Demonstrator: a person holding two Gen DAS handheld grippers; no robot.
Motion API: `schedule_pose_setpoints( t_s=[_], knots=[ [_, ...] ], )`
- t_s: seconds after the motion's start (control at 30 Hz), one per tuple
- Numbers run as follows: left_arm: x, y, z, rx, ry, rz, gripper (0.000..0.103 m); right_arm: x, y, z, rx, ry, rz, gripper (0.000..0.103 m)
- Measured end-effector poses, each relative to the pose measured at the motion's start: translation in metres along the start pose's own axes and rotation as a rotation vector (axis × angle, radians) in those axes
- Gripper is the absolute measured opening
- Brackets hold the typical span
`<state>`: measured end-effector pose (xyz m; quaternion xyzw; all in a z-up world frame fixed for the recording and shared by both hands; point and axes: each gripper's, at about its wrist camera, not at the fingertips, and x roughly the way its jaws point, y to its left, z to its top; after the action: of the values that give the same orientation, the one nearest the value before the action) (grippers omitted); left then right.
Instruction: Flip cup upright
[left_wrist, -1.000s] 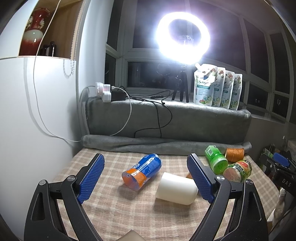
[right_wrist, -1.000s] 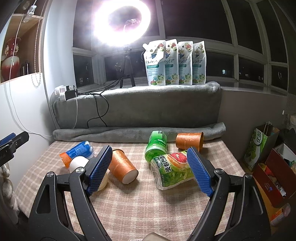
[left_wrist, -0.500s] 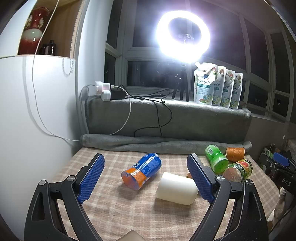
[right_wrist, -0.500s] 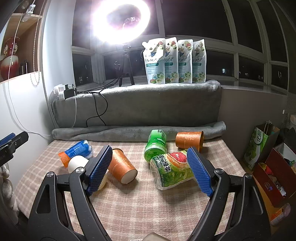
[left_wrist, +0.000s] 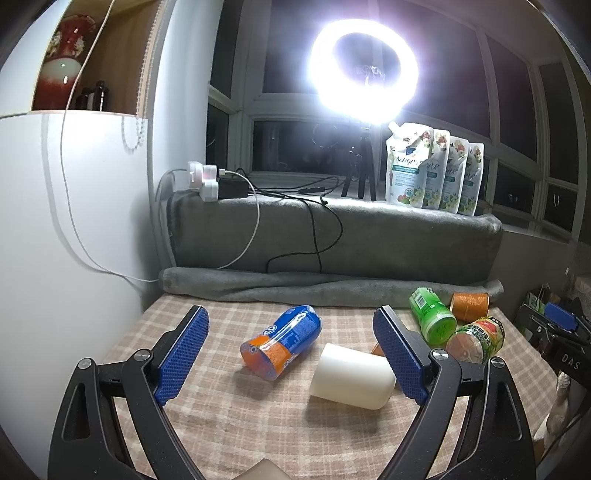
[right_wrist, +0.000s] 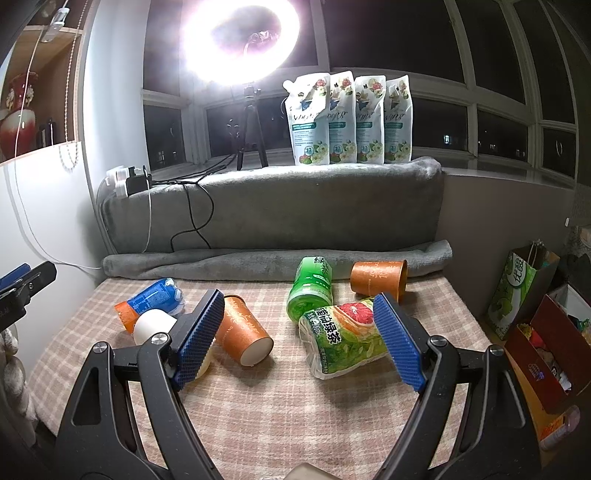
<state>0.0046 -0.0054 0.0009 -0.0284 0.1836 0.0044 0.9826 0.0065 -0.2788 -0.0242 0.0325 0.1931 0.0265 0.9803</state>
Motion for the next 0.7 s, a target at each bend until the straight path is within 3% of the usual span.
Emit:
schedule_pose_setpoints(
  t_s=[0.7],
  knots=[
    [0.015,-0.006,-0.003,0.001,0.021,-0.005,0.091,0.015,-0.003,-0.001,-0.007,0.023,0.007,0.085]
  ],
)
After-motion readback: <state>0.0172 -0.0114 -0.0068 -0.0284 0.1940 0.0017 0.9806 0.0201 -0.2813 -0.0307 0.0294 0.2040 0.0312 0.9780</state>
